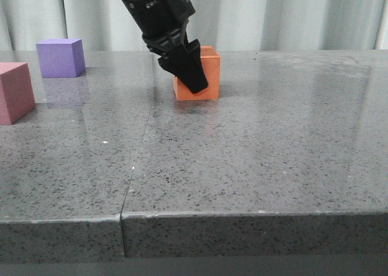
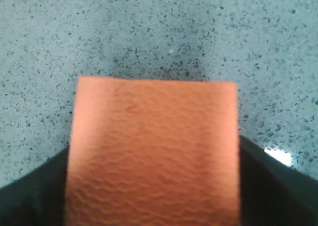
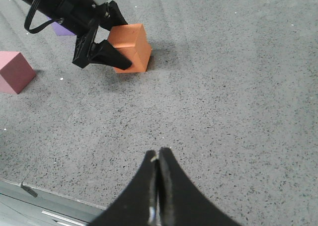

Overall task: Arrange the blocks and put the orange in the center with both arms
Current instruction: 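Lower the left gripper onto the orange cube and close on it, then lift the orange cube and carry it toward the purple cube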

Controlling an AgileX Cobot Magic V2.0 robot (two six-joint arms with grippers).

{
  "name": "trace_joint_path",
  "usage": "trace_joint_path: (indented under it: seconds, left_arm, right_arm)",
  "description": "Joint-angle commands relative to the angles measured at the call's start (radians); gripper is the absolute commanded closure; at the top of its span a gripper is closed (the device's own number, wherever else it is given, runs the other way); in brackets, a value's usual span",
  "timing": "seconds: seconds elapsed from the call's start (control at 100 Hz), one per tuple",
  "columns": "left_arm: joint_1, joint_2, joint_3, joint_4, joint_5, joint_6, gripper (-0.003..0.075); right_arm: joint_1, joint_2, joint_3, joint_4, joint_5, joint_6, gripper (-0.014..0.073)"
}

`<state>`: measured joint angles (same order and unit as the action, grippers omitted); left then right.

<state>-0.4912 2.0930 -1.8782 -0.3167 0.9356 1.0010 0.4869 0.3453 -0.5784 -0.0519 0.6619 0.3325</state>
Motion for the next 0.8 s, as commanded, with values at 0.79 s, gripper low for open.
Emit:
trace_joint_path:
  seconds: [0.79]
  left_arm:
    - [0.011, -0.125, -0.225, 0.536, 0.146, -0.905, 0.0407]
  right_arm:
    - [-0.003, 0.007, -0.027, -0.014, -0.081, -0.008, 0.0631]
